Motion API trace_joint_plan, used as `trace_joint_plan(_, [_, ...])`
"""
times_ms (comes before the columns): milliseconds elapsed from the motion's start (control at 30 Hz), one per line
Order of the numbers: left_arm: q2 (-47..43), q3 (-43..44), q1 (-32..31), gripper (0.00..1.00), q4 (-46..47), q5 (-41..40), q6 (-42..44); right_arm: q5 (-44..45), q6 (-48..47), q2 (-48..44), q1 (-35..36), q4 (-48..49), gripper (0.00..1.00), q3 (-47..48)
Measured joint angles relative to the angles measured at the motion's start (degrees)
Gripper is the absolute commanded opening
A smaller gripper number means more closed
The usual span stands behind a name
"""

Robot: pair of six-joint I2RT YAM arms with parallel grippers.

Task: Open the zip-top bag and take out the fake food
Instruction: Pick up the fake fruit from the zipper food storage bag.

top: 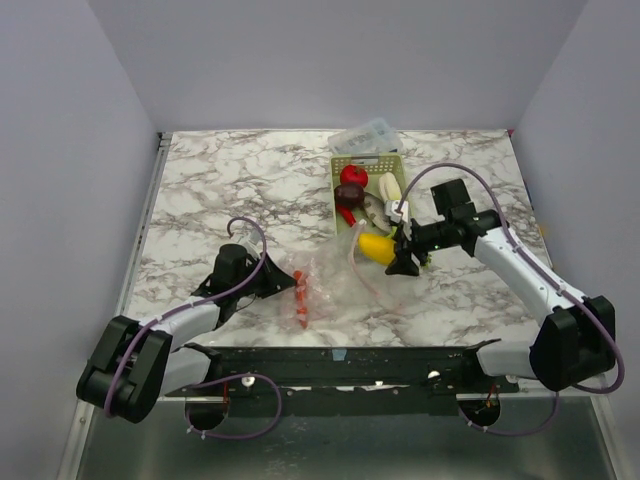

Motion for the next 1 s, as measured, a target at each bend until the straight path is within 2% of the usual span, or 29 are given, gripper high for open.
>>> trace_joint_plan(567, [0.0, -0.2, 0.5, 0.09, -0.2, -0.13, 0.0, -6.82, -0.81, -2.21, -8.79, -2.91, 0.34, 1.09])
trace_joint_plan(1000, [-1.84, -1.4, 0.52, 0.09, -0.35, -0.17, 0.15, -5.6, 11.34, -5.42, -12.41, 8.48, 0.35, -0.81])
